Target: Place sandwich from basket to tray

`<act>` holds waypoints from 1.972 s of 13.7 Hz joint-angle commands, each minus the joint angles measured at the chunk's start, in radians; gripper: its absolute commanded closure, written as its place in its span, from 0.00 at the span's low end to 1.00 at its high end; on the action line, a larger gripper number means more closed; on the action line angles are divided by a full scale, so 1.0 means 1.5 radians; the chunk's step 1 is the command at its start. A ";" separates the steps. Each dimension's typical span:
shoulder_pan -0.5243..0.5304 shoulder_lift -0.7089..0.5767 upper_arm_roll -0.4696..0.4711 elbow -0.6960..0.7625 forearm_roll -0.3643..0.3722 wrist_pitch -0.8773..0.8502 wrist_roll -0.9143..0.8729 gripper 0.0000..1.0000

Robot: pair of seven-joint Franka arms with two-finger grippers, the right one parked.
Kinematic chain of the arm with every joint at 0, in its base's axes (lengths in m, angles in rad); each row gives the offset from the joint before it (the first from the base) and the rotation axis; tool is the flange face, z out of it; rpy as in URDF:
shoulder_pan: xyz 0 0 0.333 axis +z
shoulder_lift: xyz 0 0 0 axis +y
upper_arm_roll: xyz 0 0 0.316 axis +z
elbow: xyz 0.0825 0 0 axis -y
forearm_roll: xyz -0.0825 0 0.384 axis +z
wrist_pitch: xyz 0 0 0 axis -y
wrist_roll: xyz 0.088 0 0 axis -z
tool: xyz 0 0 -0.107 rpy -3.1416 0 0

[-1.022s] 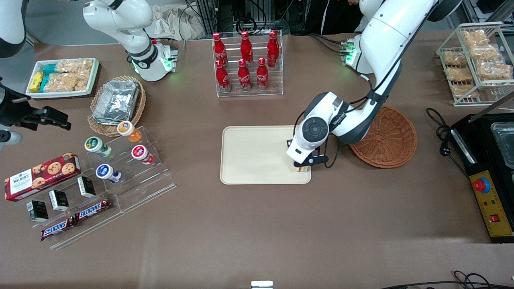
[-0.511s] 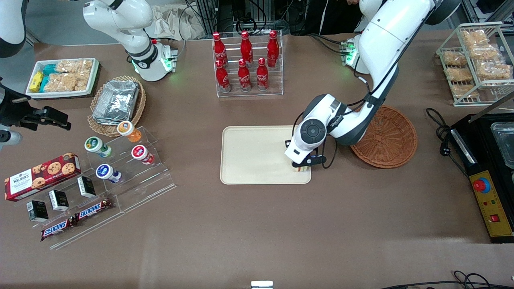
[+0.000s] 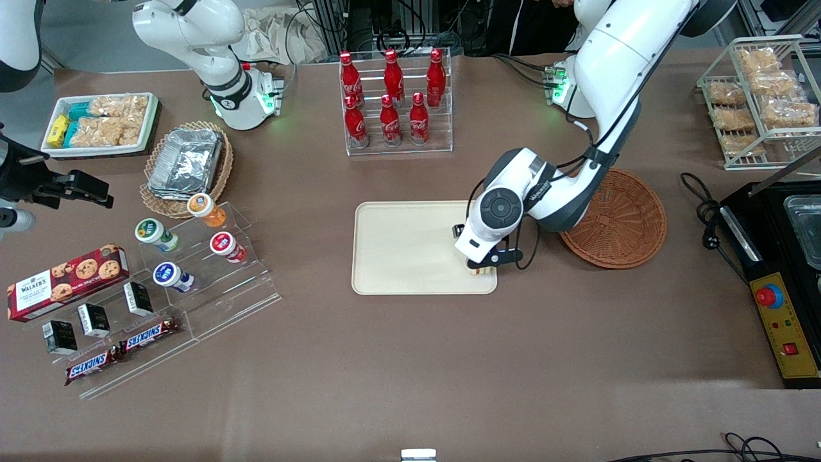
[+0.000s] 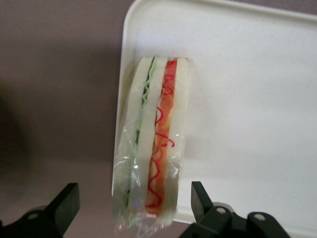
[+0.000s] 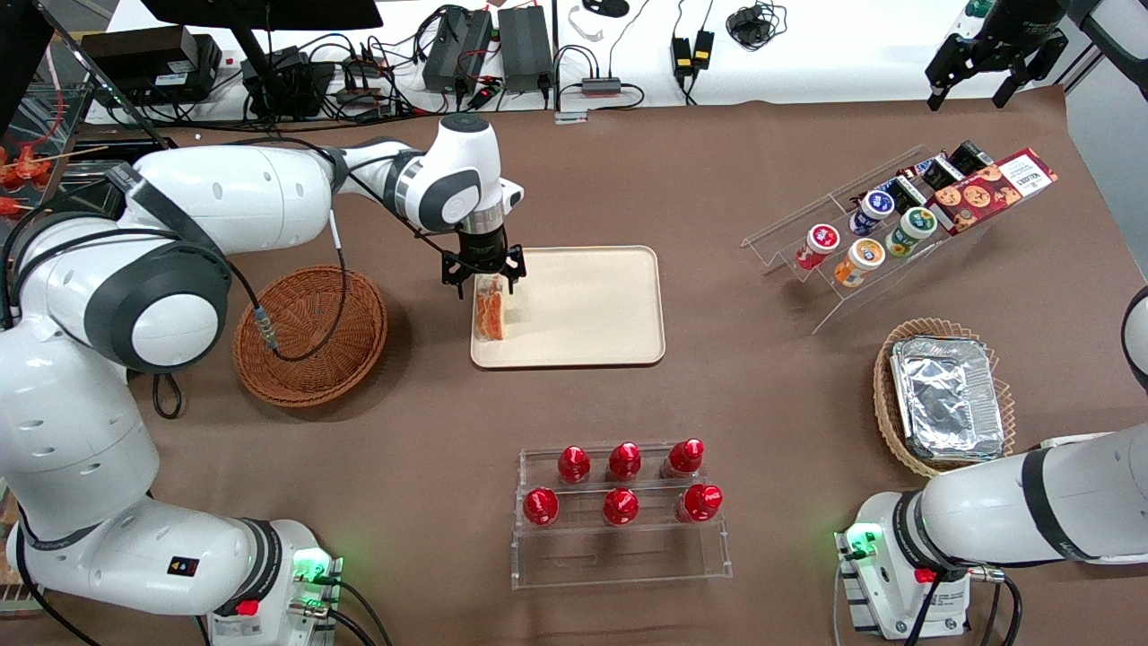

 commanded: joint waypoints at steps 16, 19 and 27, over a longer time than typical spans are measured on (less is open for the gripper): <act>-0.002 -0.335 0.258 -0.051 -0.053 -0.230 0.297 0.00; -0.002 -0.363 0.322 -0.049 -0.068 -0.234 0.398 0.00; 0.137 -0.381 0.306 -0.023 -0.068 -0.235 0.568 0.00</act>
